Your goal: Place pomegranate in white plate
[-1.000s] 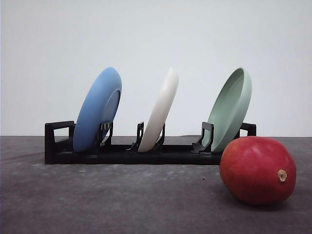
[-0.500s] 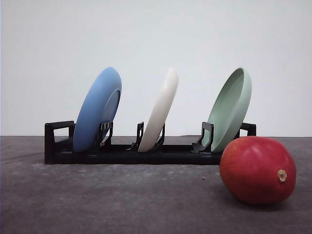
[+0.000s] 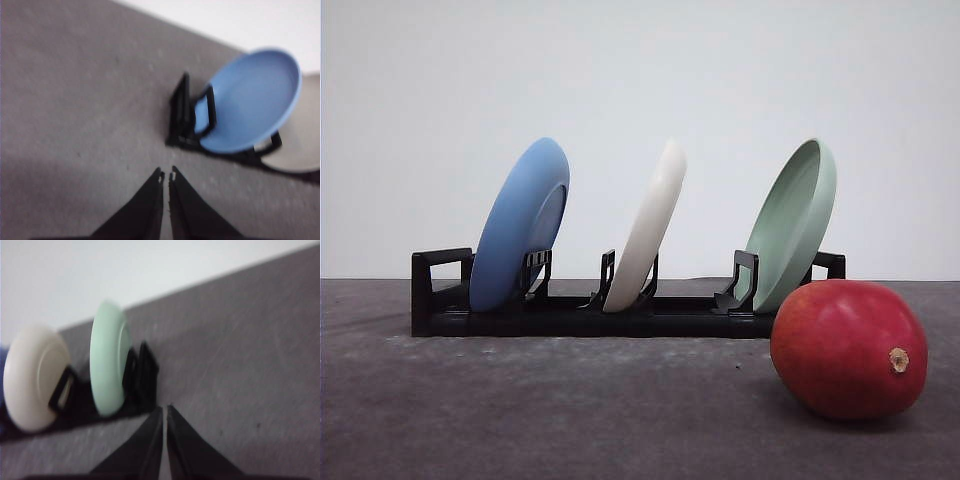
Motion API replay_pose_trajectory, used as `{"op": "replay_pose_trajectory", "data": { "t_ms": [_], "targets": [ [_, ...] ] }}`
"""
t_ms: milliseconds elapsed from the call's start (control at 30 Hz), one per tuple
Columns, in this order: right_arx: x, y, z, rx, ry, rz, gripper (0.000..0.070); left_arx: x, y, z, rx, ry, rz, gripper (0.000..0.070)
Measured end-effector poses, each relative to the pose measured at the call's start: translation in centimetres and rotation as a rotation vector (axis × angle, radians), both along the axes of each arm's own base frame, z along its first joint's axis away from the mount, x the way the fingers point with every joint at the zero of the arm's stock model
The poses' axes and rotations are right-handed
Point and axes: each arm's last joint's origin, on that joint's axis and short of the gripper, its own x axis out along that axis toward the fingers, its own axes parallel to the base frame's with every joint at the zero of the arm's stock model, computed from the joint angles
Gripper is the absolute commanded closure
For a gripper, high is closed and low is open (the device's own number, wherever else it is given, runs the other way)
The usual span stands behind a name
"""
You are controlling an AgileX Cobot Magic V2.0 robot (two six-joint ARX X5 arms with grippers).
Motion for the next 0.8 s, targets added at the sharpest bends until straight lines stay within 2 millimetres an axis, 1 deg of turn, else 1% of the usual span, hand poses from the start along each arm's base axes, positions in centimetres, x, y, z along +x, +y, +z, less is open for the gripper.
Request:
{"op": "replay_pose_trajectory", "data": {
  "t_ms": [167, 300, 467, 600, 700, 767, 800],
  "targets": [
    [1.7, 0.3, -0.4, -0.017, 0.102, 0.116, 0.0693, 1.2, -0.2, 1.1, 0.013, 0.083, -0.087, 0.0700],
    [2.7, 0.6, -0.8, -0.041, 0.149, 0.184, 0.0692, 1.9, -0.8, 1.2, 0.031, 0.093, -0.165, 0.0700],
    [2.8, 1.4, -0.6, -0.098, 0.108, 0.265, 0.0691, 2.1, -1.9, 1.2, 0.073, 0.079, -0.286, 0.0699],
    [2.8, 2.0, -0.3, -0.145, 0.063, 0.336, 0.0691, 2.2, -2.7, 1.1, 0.134, 0.069, -0.386, 0.0699],
    [2.8, 2.2, -0.2, -0.168, 0.046, 0.359, 0.0690, 2.1, -3.0, 1.1, 0.188, 0.053, -0.444, 0.0700],
    [2.8, 2.2, -0.2, -0.174, 0.044, 0.361, 0.0653, 2.1, -3.1, 1.1, 0.211, 0.044, -0.464, 0.0673],
    [2.8, 2.2, -0.2, -0.176, 0.043, 0.361, 0.0576, 2.1, -3.1, 1.1, 0.221, 0.041, -0.471, 0.0603]
  ]
}}
